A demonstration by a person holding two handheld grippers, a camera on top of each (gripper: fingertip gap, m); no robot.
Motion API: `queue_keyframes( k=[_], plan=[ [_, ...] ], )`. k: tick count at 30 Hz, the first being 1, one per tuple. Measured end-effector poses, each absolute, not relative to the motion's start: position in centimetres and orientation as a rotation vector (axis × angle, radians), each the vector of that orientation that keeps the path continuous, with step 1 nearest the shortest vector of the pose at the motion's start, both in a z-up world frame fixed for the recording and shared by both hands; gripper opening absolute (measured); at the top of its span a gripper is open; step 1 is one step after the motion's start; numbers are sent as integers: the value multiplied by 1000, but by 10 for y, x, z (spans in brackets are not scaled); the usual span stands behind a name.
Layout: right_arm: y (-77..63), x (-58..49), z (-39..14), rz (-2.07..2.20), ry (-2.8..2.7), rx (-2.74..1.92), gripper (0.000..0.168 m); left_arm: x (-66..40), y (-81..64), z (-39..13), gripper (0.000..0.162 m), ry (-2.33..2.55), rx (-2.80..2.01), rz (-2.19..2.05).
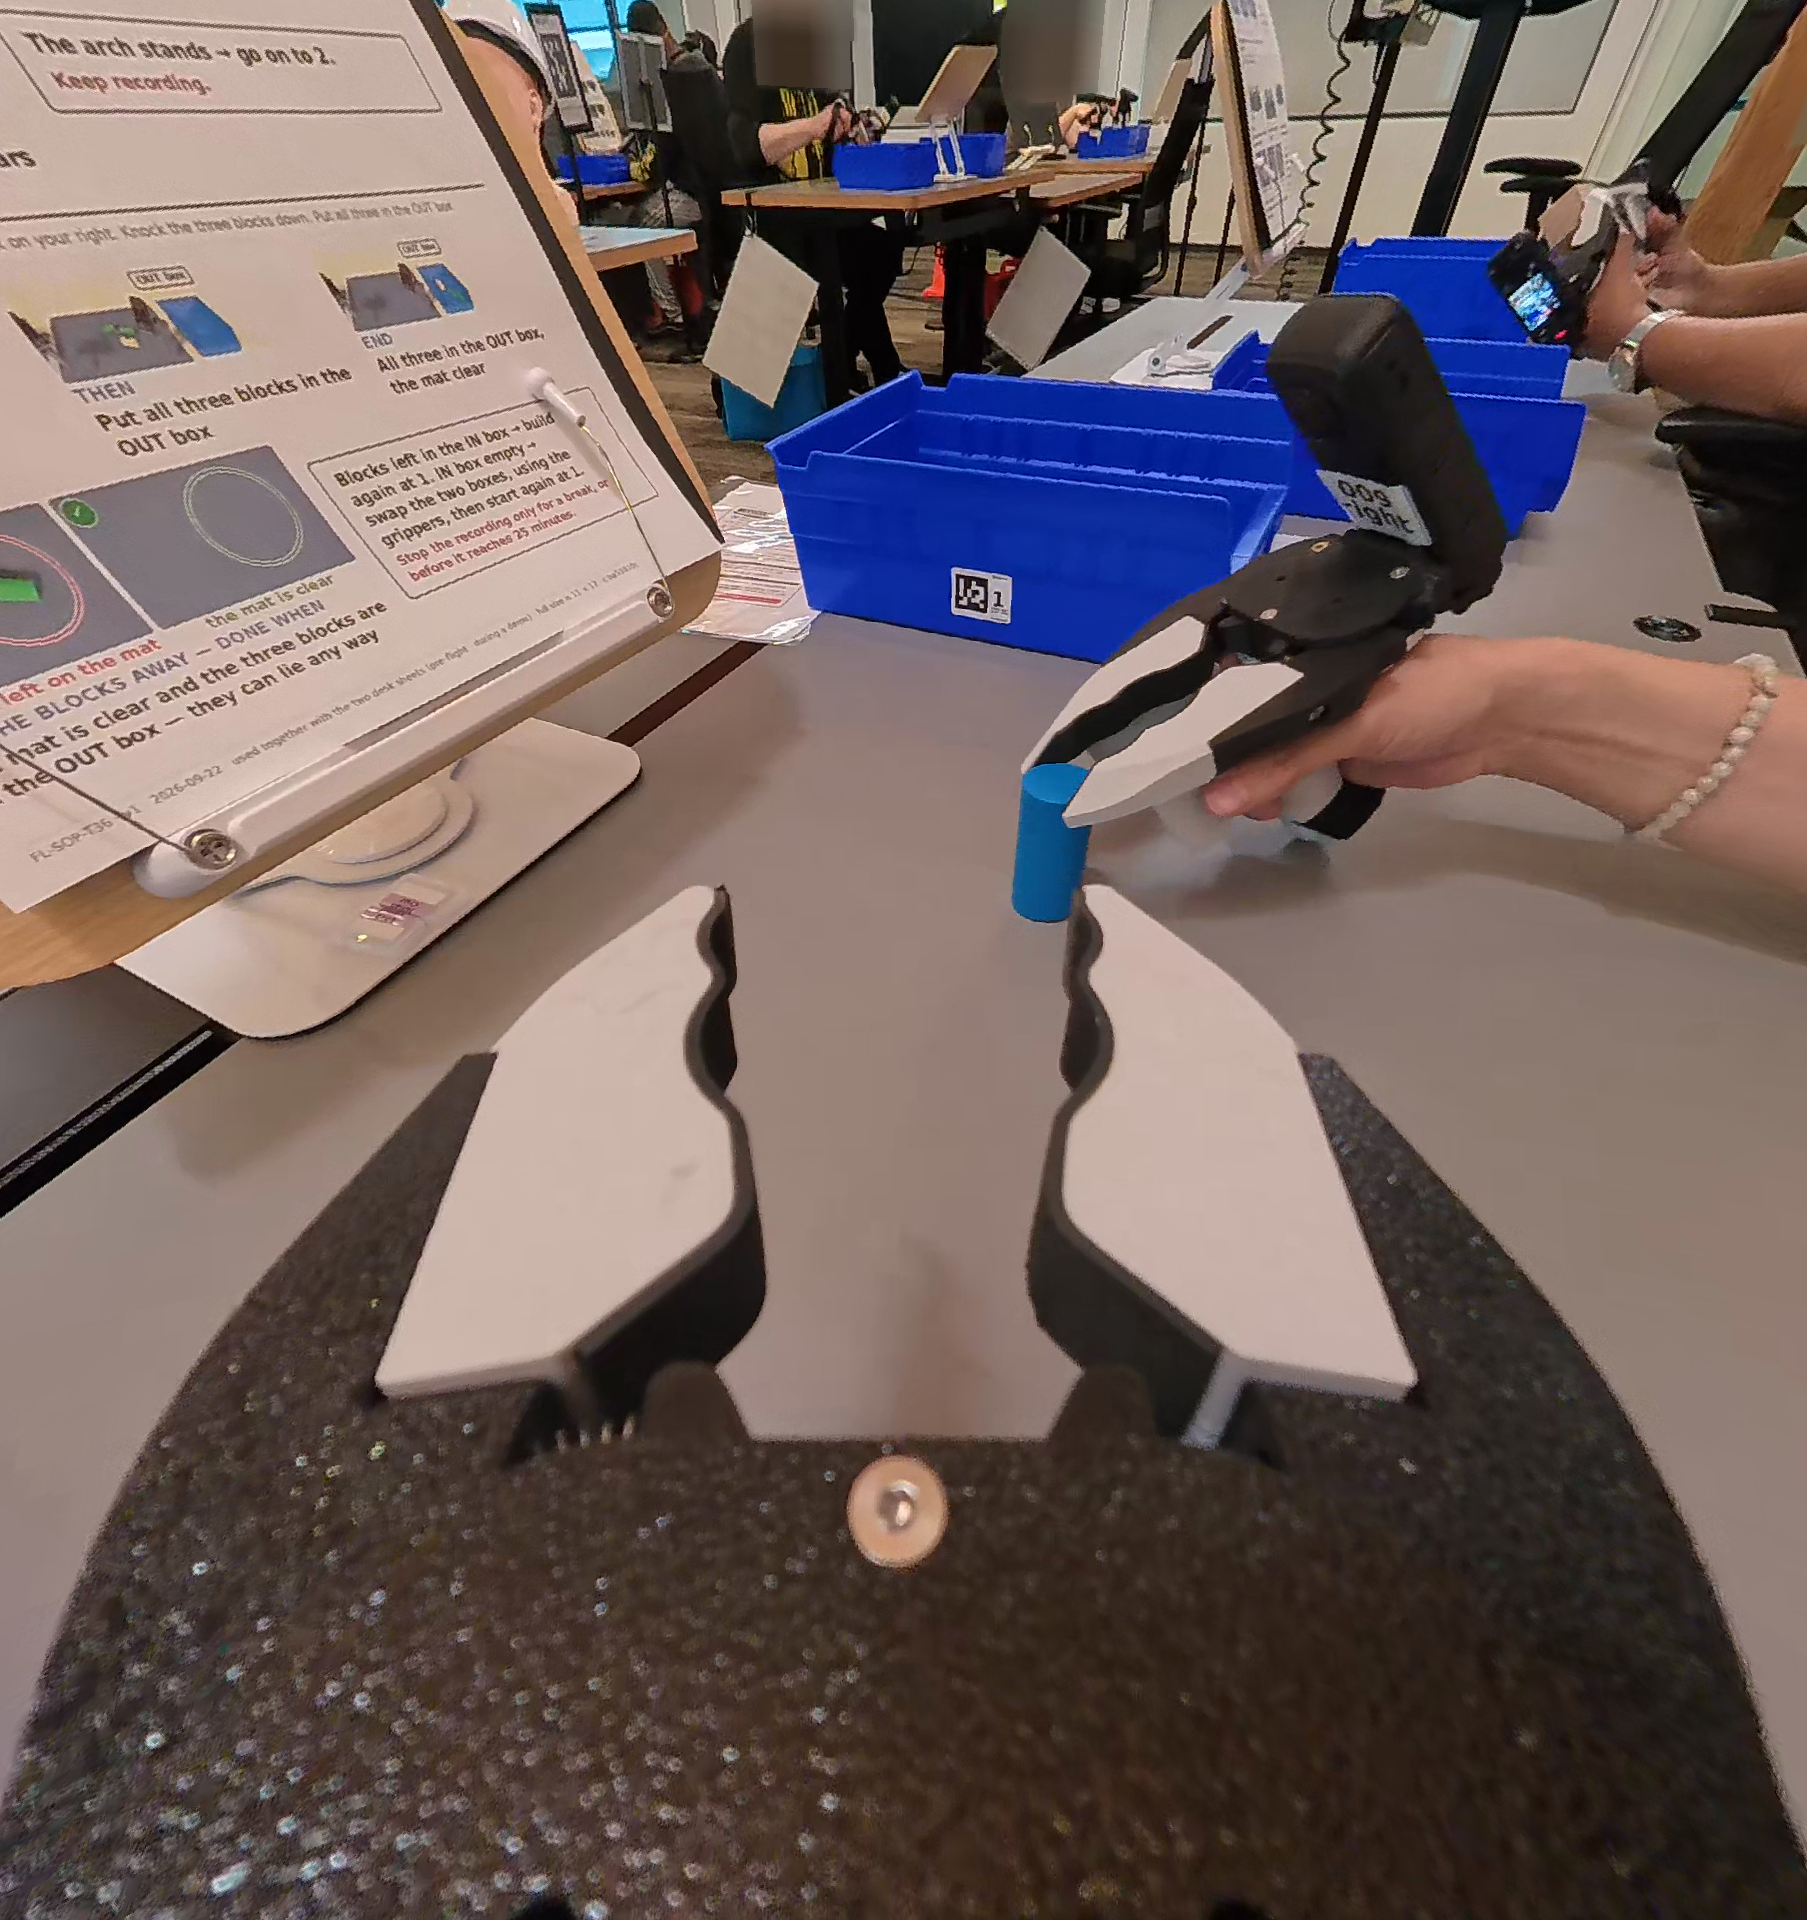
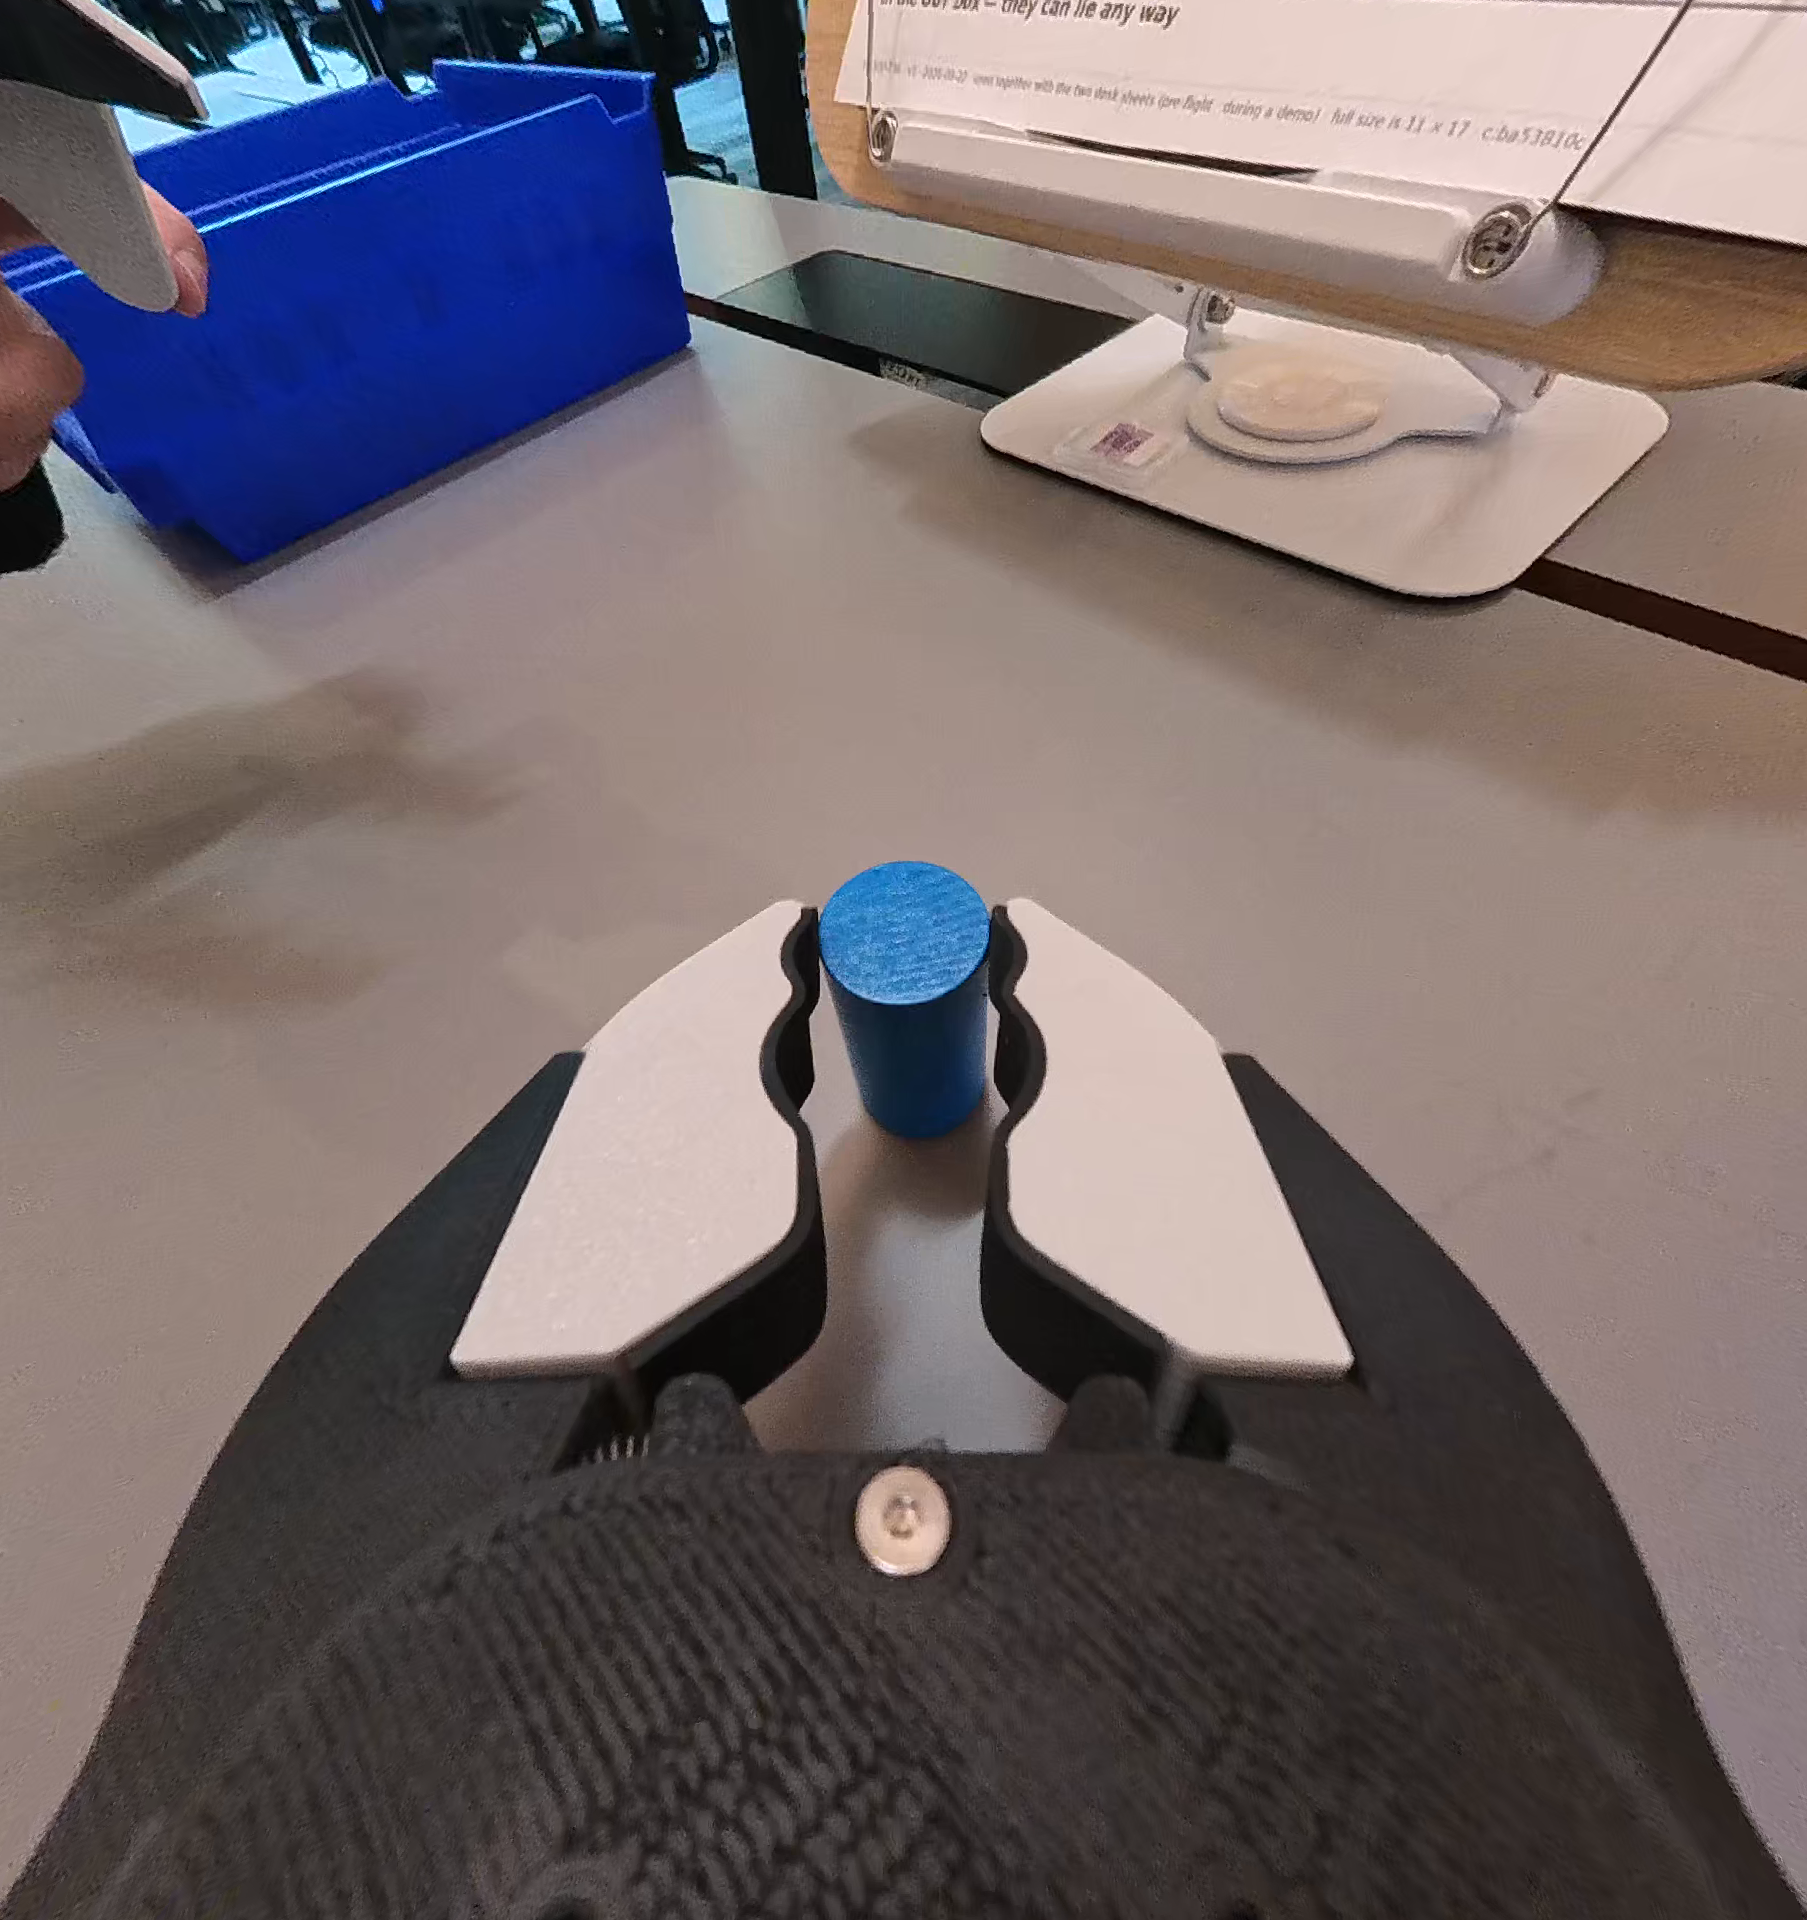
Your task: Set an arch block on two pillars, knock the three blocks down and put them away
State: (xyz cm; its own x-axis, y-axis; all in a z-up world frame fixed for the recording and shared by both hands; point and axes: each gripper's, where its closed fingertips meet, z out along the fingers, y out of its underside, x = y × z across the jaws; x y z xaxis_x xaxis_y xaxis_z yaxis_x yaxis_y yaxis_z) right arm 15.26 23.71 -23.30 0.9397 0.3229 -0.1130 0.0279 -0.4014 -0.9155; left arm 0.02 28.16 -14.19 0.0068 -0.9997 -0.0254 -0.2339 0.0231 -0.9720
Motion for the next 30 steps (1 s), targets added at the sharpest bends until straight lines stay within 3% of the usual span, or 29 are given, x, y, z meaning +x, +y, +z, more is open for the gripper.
queue_keyframes(
  k=[15,22,26,30],
  plan=[
    [238,151,-235,295,-316,-2021,33,-2,283,-137,60,1374,-1359,-1065],
    [238,150,-226,301,-300,-1991,58,-9,288,-125,61,1319,-1354,-1091],
    [236,157,-203,258,-257,-1935,91,-33,308,-96,65,1247,-1355,-1038],
    [225,163,-182,224,-250,-1905,98,-80,369,-76,68,1214,-1475,-805]
  ],
)
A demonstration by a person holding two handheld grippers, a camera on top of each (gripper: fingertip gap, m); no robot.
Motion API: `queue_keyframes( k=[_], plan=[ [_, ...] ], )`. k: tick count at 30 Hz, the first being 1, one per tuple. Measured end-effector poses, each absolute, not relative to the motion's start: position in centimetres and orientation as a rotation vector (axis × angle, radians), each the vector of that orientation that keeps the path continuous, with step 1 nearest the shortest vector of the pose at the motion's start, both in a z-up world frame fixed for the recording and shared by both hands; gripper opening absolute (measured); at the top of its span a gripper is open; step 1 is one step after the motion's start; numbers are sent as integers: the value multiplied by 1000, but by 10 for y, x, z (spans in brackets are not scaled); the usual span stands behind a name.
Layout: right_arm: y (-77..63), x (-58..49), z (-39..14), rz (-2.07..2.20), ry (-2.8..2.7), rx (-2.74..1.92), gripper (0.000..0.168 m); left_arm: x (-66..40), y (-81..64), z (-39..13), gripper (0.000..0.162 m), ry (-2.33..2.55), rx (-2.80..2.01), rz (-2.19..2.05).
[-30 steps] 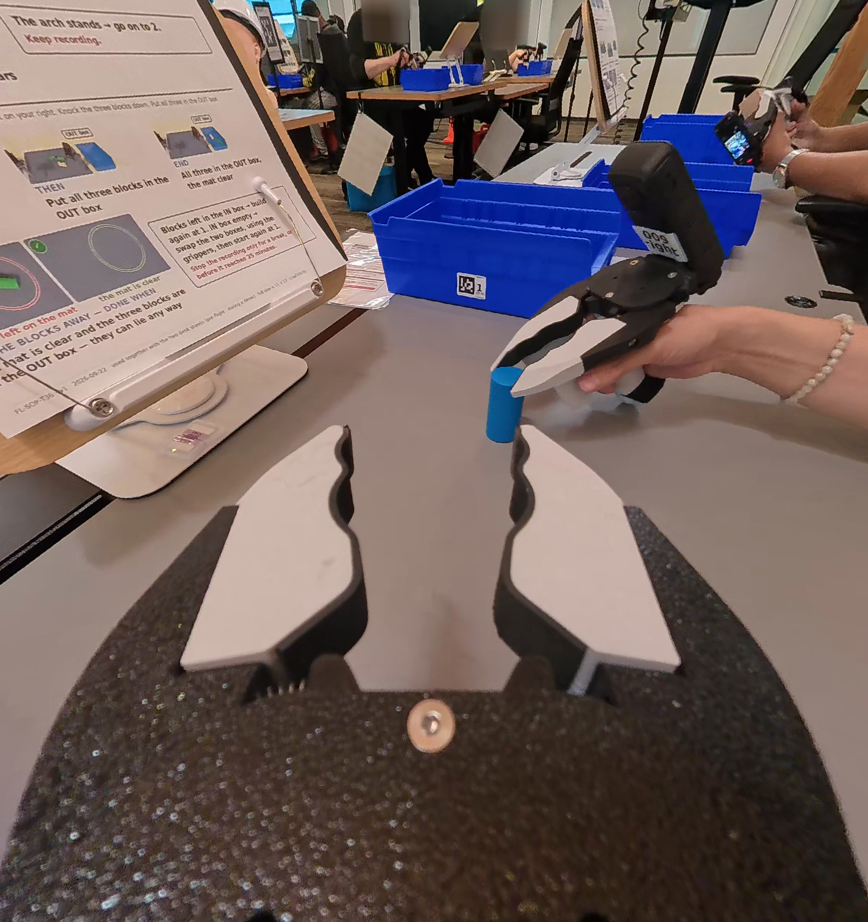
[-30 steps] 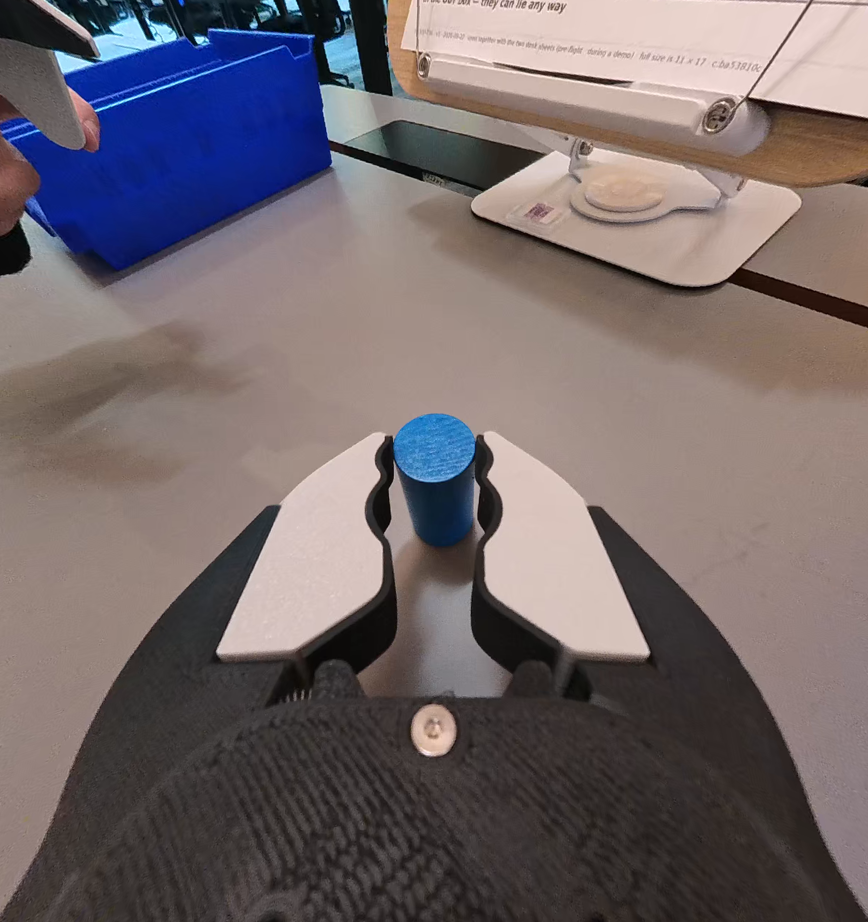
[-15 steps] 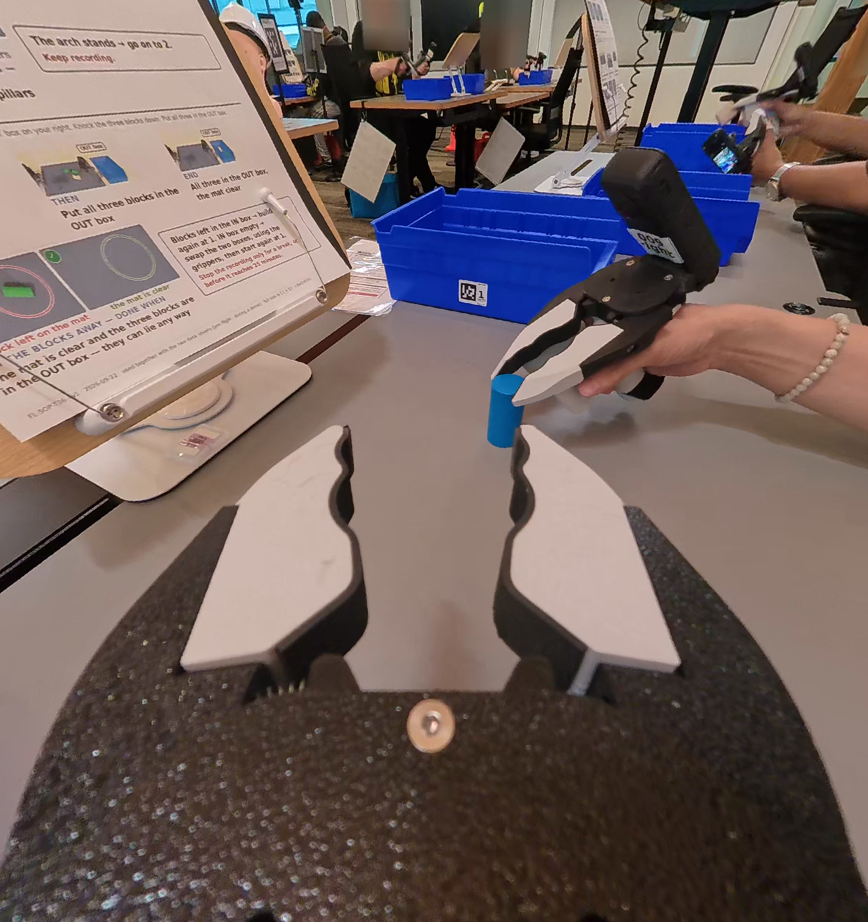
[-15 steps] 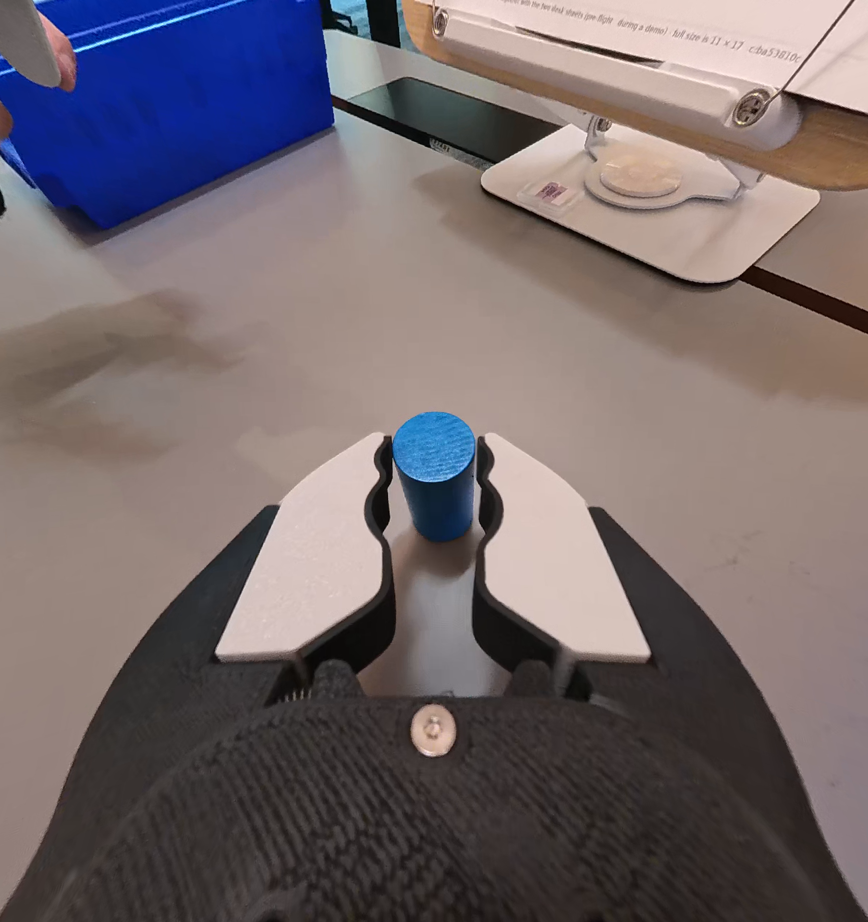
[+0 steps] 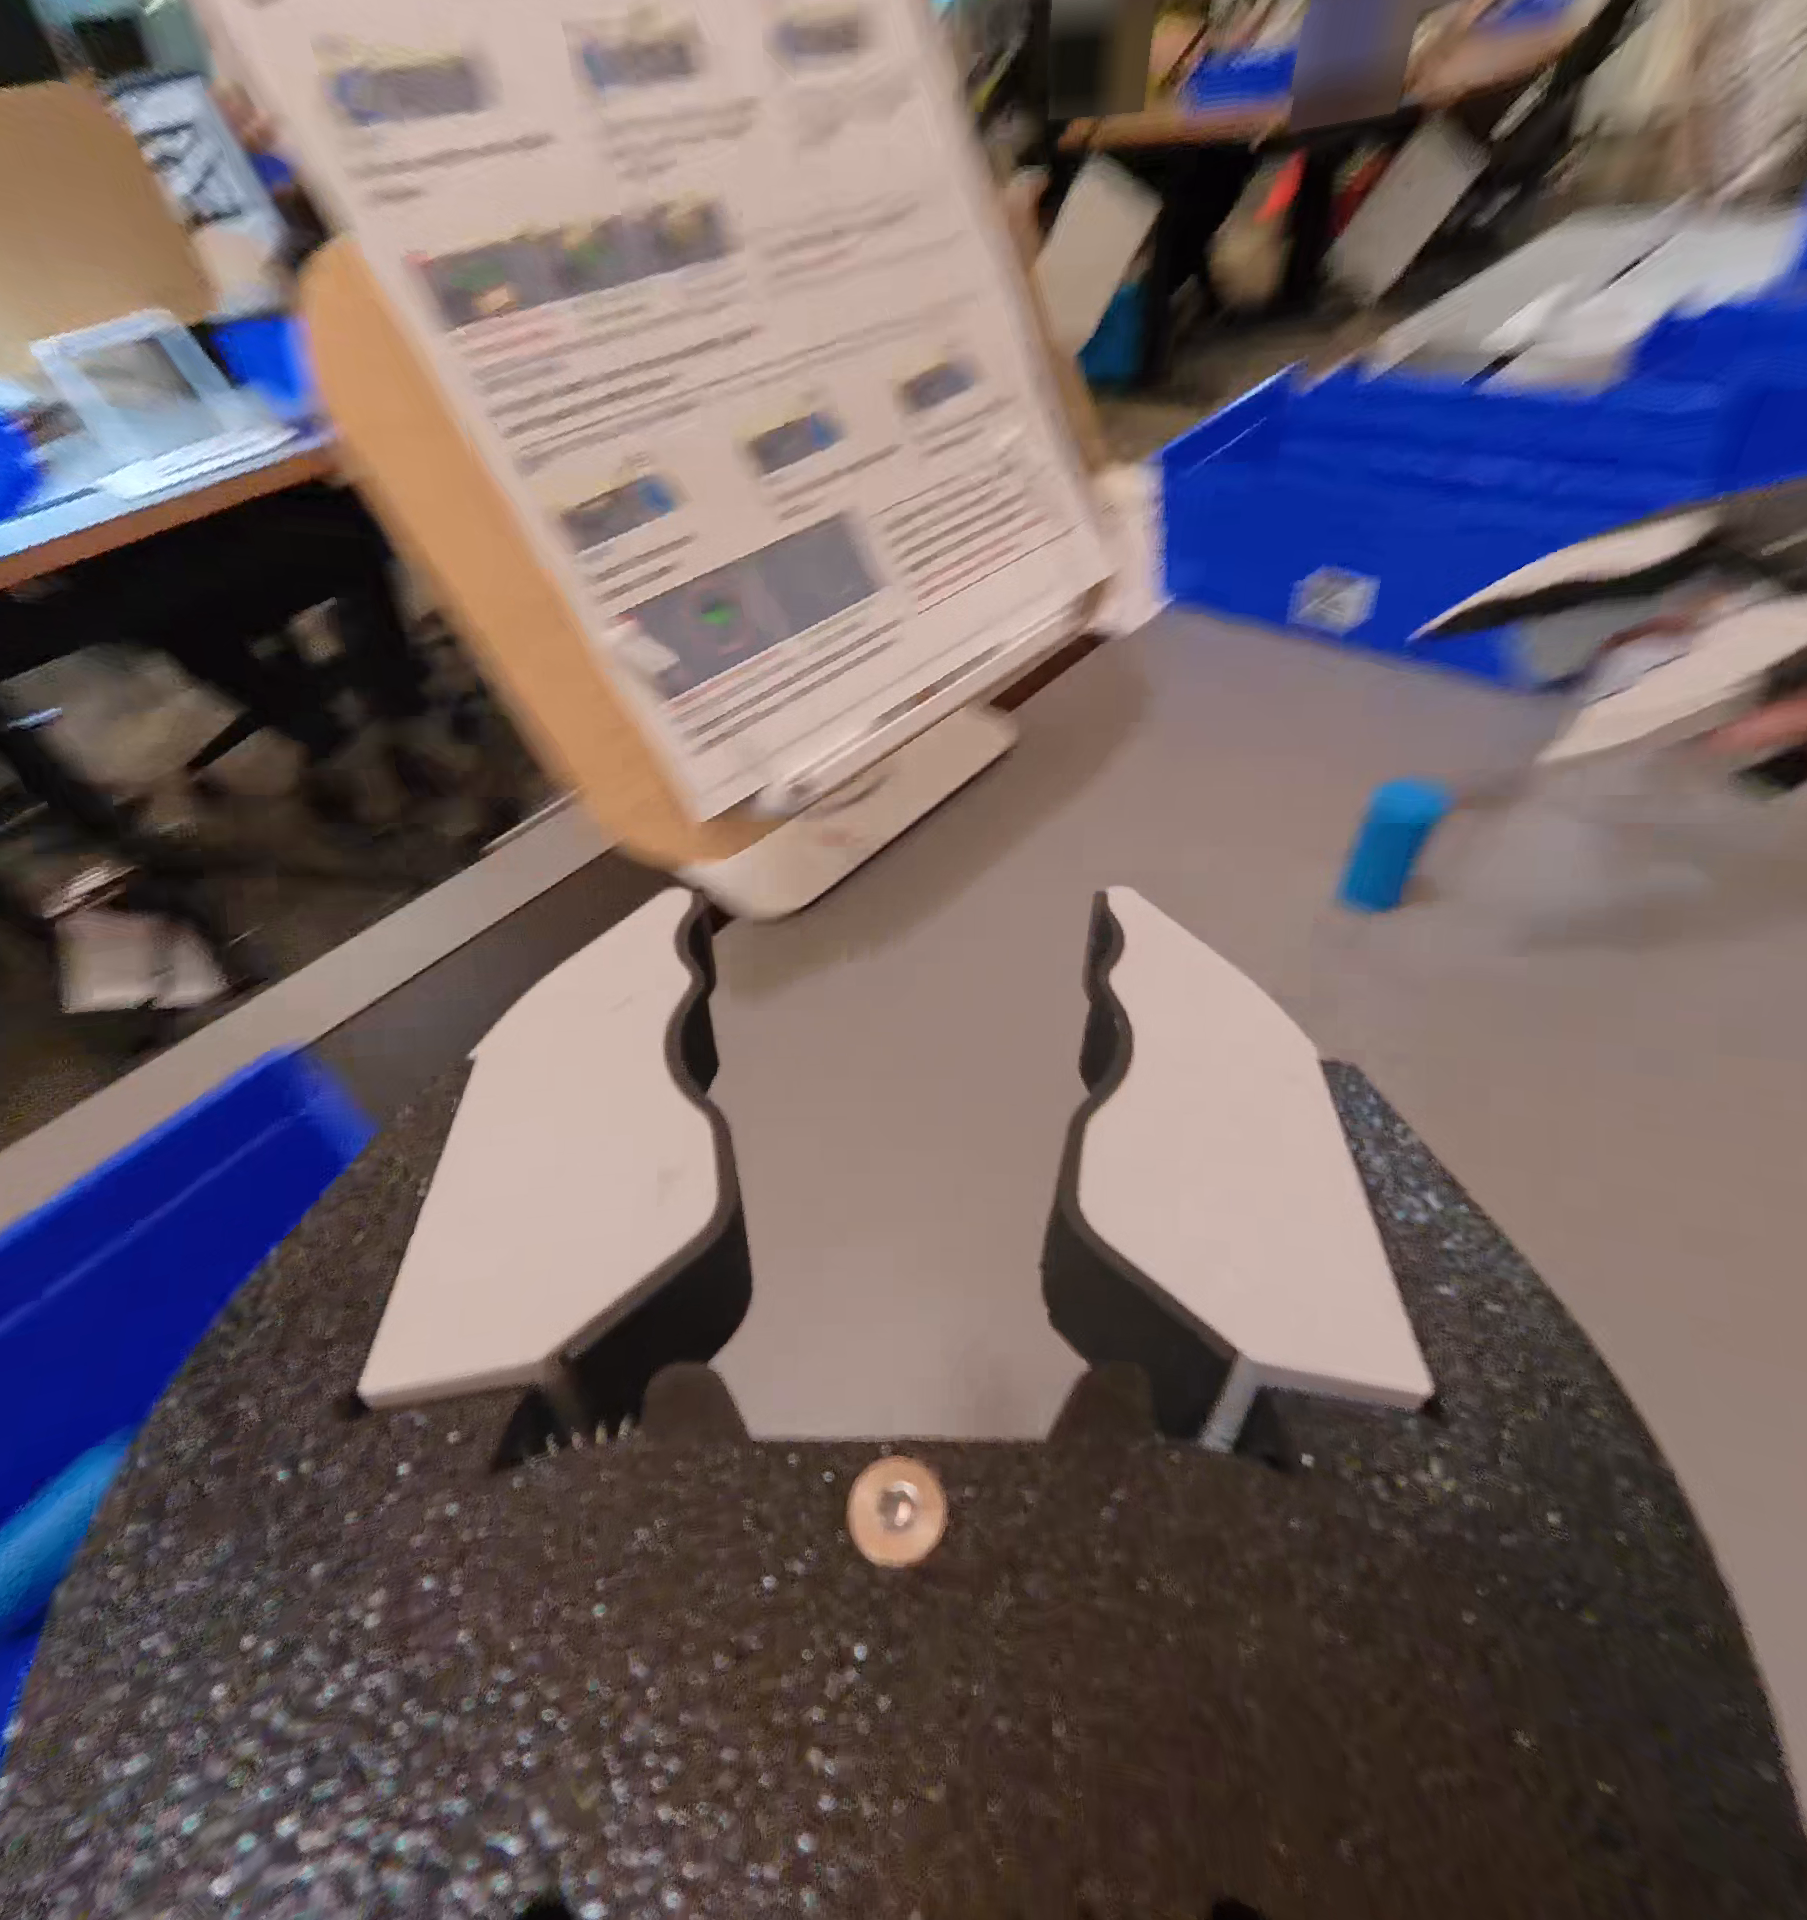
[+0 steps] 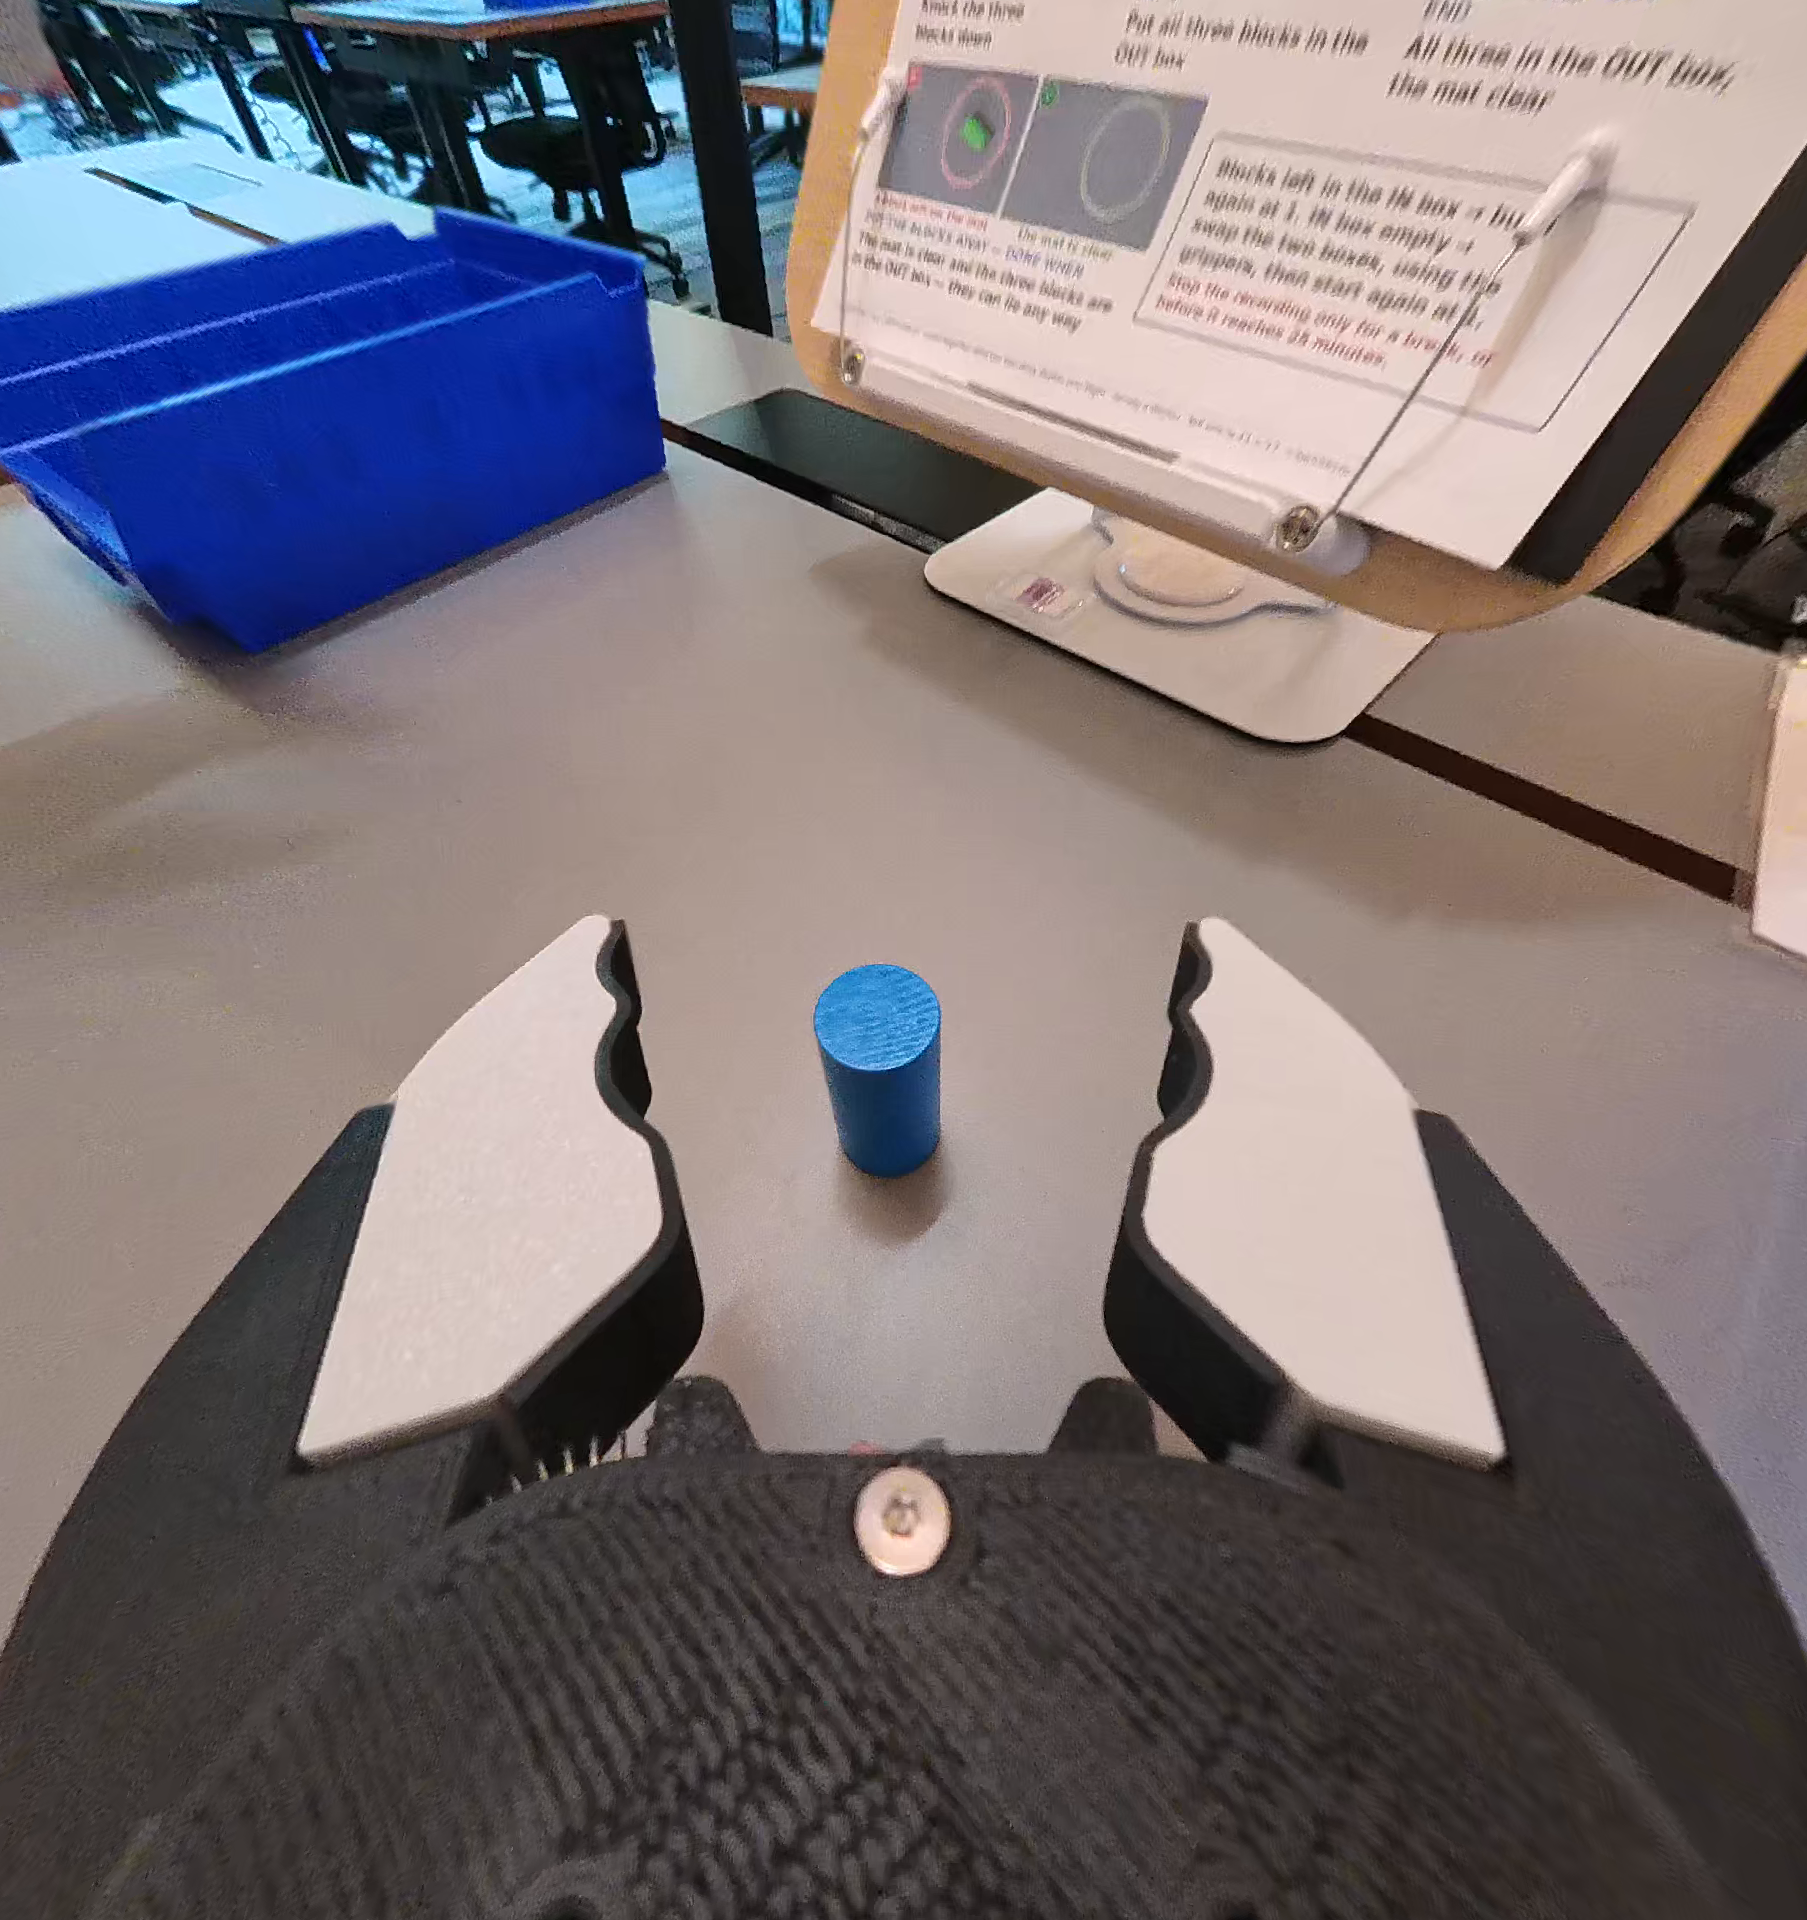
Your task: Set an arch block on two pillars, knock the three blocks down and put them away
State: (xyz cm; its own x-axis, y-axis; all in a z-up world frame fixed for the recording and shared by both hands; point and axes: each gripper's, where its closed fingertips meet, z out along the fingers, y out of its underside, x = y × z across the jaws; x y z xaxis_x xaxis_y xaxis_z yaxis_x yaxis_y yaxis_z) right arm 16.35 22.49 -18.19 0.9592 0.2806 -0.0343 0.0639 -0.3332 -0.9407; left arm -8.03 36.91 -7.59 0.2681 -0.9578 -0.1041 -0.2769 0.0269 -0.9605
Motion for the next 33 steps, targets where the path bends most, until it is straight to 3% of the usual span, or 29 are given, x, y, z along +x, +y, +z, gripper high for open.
queue_keyframes(
  k=[10,22,33],
  plan=[
    [207,169,-158,175,-230,-1831,100,-221,561,-153,63,1704,-1713,301],
    [214,173,-175,200,-178,-1866,101,-264,634,-252,47,2282,-1582,813],
    [219,180,-180,191,-168,-1878,102,-269,664,-274,39,2355,-1486,985]
  ],
)
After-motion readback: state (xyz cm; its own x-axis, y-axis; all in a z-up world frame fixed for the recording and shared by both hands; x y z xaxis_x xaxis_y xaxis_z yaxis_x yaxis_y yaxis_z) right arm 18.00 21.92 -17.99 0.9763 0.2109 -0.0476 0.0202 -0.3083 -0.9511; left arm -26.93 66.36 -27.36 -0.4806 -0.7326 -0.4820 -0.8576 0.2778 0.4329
